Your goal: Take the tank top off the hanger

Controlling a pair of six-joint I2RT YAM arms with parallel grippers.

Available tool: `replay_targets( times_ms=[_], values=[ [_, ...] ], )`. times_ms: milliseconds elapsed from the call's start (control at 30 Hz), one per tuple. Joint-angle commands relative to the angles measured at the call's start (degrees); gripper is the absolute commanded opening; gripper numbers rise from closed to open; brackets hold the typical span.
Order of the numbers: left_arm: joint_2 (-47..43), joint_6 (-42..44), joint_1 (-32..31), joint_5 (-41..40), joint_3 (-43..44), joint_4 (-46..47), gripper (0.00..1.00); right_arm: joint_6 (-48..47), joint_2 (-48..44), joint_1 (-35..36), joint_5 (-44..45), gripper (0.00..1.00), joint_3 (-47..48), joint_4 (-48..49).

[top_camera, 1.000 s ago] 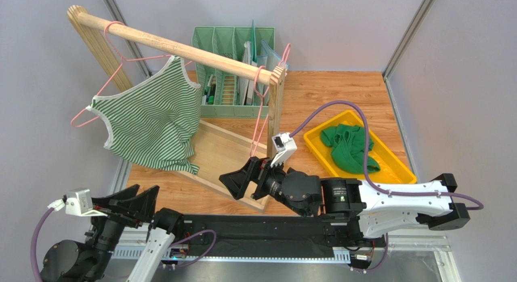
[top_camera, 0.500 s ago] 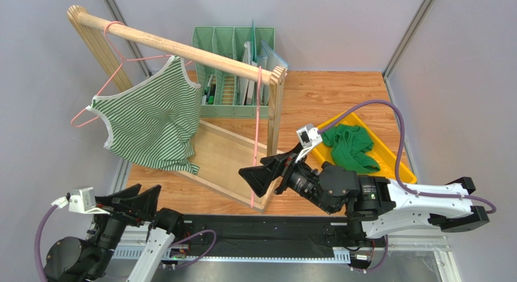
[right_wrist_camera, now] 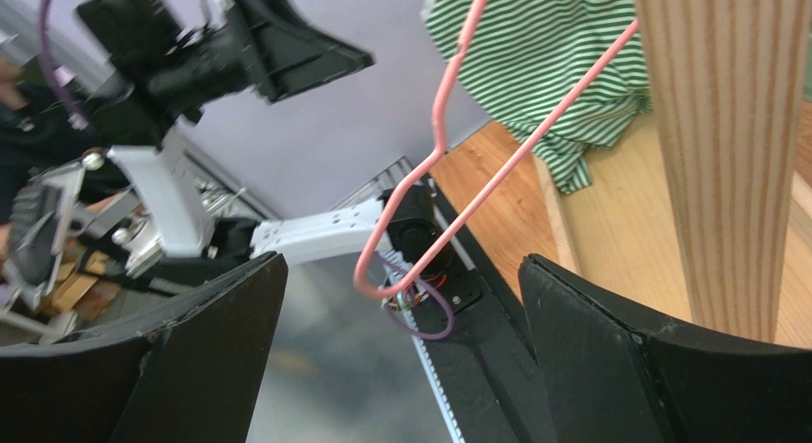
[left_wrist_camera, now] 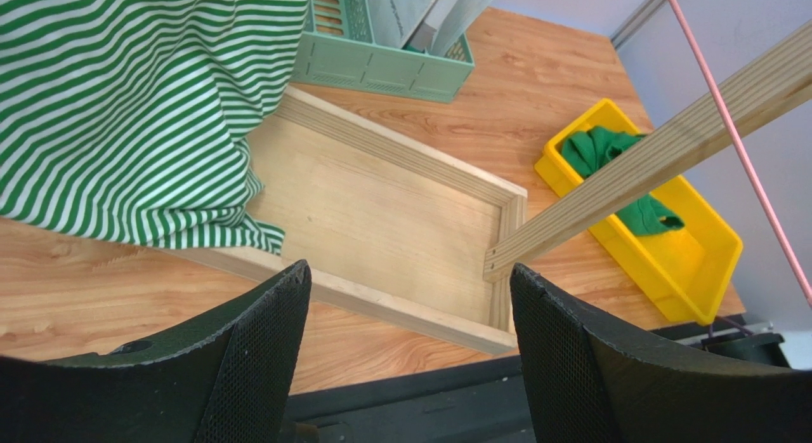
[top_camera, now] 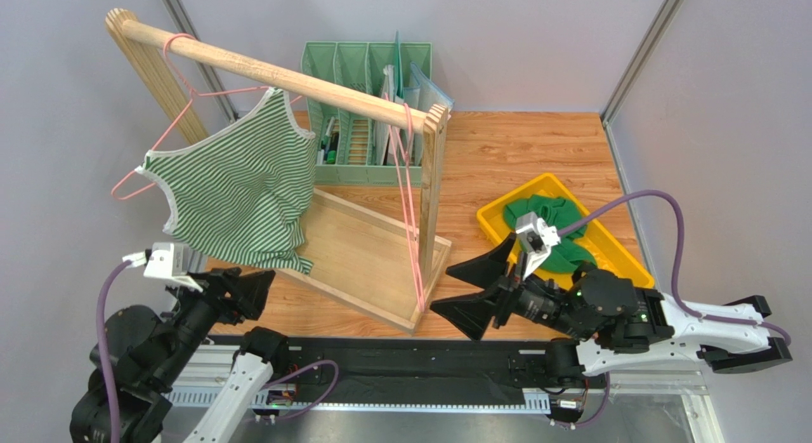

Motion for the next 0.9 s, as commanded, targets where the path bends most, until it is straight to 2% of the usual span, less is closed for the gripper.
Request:
replay_targets(
  times_ms=[0,67,200,367,400,633,700,800,867],
  values=[
    [8.8,4.2,-0.1,1.1,5.9,1.4,0.82,-4.5,-4.9,0.2,-10.1,1.0,-2.6,0.6],
    [14.1,6.0,-0.2,0.3,10.7,0.2,0.82,-4.9,-6.0,0.2,-10.2,1.0,-3.1,-1.1],
    [21.7,9.8,-0.1,-7.4,18.9,0.1,0.82,-6.0,-8.0,0.2,-10.1,1.0,-3.7,-4.7],
    [32.8,16.0,0.0,-21.6,30.4,0.6,0.86,-7.3,-10.6,0.2,-12.1,1.0,-4.4,-7.1],
    [34.2,16.9,-0.1,-25.0,31.8,1.4,0.87,-7.5,-11.2,0.2,-12.3,1.0,-4.5,-7.3],
    [42.1,25.2,0.8,-34.8,39.1,10.2,0.95,-9.2,-15.3,0.2,-14.9,1.0,-4.8,-12.2],
    [43.5,27.6,4.8,-33.2,40.2,11.6,0.95,-9.4,-16.9,0.2,-15.2,1.0,-4.6,-13.1],
    [48.1,26.8,14.2,-23.5,43.7,8.8,0.95,-9.7,-19.2,0.2,-15.8,1.0,-4.1,-14.9],
    [48.5,28.4,15.7,-23.0,41.9,9.8,0.95,-9.7,-20.4,0.2,-15.8,1.0,-3.9,-16.5]
  ],
)
